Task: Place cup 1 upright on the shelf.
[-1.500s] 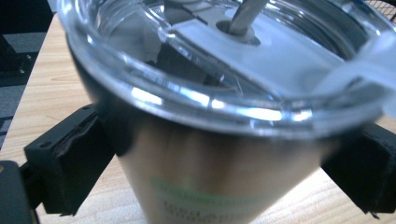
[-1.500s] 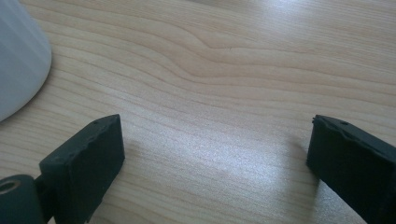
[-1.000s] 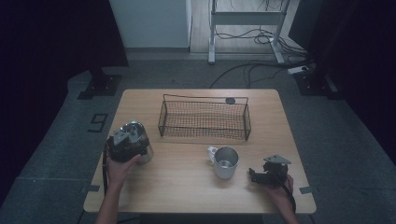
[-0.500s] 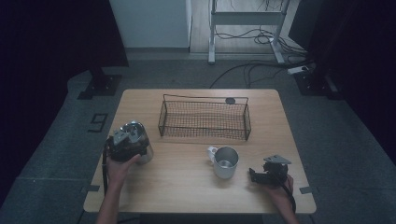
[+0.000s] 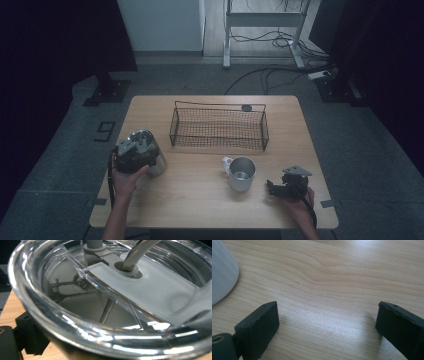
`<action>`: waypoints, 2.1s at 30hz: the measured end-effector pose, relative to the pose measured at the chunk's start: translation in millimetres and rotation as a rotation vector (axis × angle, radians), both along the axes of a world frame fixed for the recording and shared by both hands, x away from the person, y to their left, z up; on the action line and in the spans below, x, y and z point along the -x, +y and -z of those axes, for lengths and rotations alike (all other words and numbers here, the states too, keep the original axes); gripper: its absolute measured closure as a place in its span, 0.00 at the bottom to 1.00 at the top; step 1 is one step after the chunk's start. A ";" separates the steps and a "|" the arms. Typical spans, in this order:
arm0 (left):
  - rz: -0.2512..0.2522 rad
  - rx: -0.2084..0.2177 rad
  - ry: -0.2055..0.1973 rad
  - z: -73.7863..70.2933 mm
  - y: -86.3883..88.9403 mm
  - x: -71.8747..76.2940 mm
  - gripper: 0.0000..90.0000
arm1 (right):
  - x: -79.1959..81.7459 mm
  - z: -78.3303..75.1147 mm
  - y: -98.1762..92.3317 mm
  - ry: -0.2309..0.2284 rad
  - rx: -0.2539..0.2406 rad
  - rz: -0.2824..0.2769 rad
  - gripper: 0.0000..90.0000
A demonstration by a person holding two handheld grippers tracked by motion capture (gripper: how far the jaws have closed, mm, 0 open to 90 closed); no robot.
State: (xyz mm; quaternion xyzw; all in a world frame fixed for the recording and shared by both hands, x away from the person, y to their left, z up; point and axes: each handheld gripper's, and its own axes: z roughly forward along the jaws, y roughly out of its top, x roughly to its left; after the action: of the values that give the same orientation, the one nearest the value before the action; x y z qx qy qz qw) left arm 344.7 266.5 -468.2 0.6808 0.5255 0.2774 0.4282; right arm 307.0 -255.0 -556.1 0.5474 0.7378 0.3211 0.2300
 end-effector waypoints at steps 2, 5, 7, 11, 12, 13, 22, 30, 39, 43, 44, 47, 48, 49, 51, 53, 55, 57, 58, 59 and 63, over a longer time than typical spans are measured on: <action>0.000 -0.006 -0.012 -1.5 0.7 2.6 0.04 | 0.0 0.0 0.0 0.000 0.000 0.000 0.05; 0.004 -0.001 -0.023 -4.8 2.0 5.7 0.04 | 0.0 0.0 0.0 0.000 0.000 0.000 0.05; 0.005 0.003 -0.024 -5.9 2.3 6.3 0.04 | 0.0 0.0 0.0 0.000 0.000 0.000 0.05; 0.005 -0.001 -0.033 -10.8 2.7 8.4 0.04 | 0.0 0.0 0.0 0.000 0.000 0.000 0.05; 0.005 -0.001 -0.033 -10.8 2.7 8.4 0.04 | 0.0 0.0 0.0 0.000 0.000 0.000 0.05; 0.006 -0.002 -0.033 -11.4 2.6 8.7 0.04 | 0.0 0.0 0.0 0.000 0.000 0.000 0.05; 0.012 -0.013 -0.039 -17.1 -1.0 11.1 0.04 | 0.0 0.0 0.0 0.000 0.000 0.001 0.05; 0.010 -0.015 -0.041 -19.1 -1.1 12.0 0.04 | 0.0 0.0 0.0 0.000 0.000 0.001 0.05; 0.011 -0.025 -0.055 -27.0 -4.1 12.0 0.04 | 0.0 0.0 0.0 0.000 0.000 0.000 0.05; 0.015 -0.025 -0.061 -30.7 -5.8 12.3 0.04 | 0.0 0.0 0.0 0.000 0.000 0.001 0.05; 0.018 -0.027 -0.064 -32.9 -7.0 12.6 0.04 | 0.0 0.0 0.0 0.000 0.000 0.000 0.05; 0.024 -0.031 -0.065 -35.6 -9.1 12.3 0.04 | 0.0 0.0 0.0 0.000 0.000 0.001 0.05; 0.026 -0.032 -0.066 -36.2 -9.8 12.0 0.04 | 0.0 0.0 0.0 0.000 0.000 0.000 0.05; 0.028 -0.031 -0.065 -36.8 -10.5 11.7 0.04 | 0.0 0.0 0.0 0.000 0.000 0.001 0.05; 0.029 -0.032 -0.063 -37.5 -11.2 11.5 0.04 | 0.0 0.0 0.0 0.000 0.000 0.001 0.05; 0.032 -0.035 -0.064 -38.8 -12.8 10.8 0.04 | 0.0 0.0 0.0 0.000 0.000 0.001 0.05; 0.031 -0.033 -0.064 -39.7 -13.2 10.5 0.04 | 0.0 0.0 0.0 0.000 0.000 0.000 0.05; 0.031 -0.030 -0.065 -40.1 -13.1 10.4 0.04 | 0.0 0.0 0.0 0.000 0.000 0.001 0.05; 0.030 -0.030 -0.066 -40.2 -13.1 10.4 0.04 | 0.0 0.0 0.0 0.000 0.000 0.000 0.05; 0.030 -0.030 -0.066 -40.2 -13.1 10.4 0.04 | 0.0 0.0 0.0 0.000 0.000 0.000 0.05; 0.028 -0.035 -0.066 -41.2 -13.1 9.9 0.04 | 0.0 0.0 0.0 0.000 0.000 0.001 0.05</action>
State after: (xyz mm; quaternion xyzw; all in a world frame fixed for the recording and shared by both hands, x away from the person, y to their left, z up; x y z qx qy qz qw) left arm 334.8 253.4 -427.0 0.6860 0.4966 0.3030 0.4370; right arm 307.0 -255.0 -556.1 0.5476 0.7376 0.3211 0.2301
